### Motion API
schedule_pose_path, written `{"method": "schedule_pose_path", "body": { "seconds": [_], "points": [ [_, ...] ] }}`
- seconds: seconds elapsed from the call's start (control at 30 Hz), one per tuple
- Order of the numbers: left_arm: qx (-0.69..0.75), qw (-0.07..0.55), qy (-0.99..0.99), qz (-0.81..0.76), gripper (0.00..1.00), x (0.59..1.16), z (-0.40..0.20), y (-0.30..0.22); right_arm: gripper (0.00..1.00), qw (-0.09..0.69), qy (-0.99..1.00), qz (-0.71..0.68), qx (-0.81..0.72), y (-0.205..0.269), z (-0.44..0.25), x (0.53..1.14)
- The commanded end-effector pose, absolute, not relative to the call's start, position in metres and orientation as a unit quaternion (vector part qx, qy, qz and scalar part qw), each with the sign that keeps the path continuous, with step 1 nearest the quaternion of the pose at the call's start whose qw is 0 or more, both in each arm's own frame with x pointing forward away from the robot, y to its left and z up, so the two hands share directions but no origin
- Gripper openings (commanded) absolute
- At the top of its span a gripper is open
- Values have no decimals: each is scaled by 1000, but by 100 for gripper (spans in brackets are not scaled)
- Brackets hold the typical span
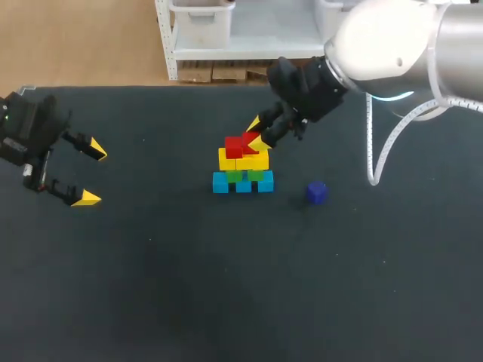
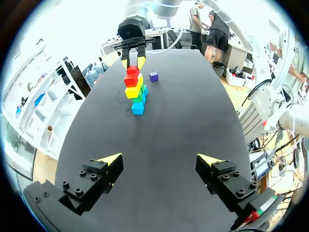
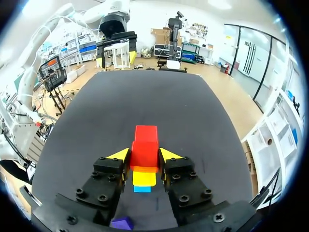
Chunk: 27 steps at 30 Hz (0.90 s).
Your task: Place the blue cubes, place green cubes on the blue cubes, place the yellow cubes on the green cubes, then place the red cubes on the yellow cubes, and place purple cube on the red cubes.
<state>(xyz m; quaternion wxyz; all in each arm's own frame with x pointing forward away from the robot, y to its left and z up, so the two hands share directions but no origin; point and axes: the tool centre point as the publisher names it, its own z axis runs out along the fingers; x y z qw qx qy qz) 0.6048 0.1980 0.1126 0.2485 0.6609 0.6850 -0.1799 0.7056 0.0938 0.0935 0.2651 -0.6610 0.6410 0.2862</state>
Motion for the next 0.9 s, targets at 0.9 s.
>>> {"method": "schedule_pose_path", "body": {
  "seconds": [0.9],
  "points": [
    [661, 251, 683, -180, 100, 605, 111, 199, 21, 260, 645, 289, -658, 93, 89, 707]
  ]
}}
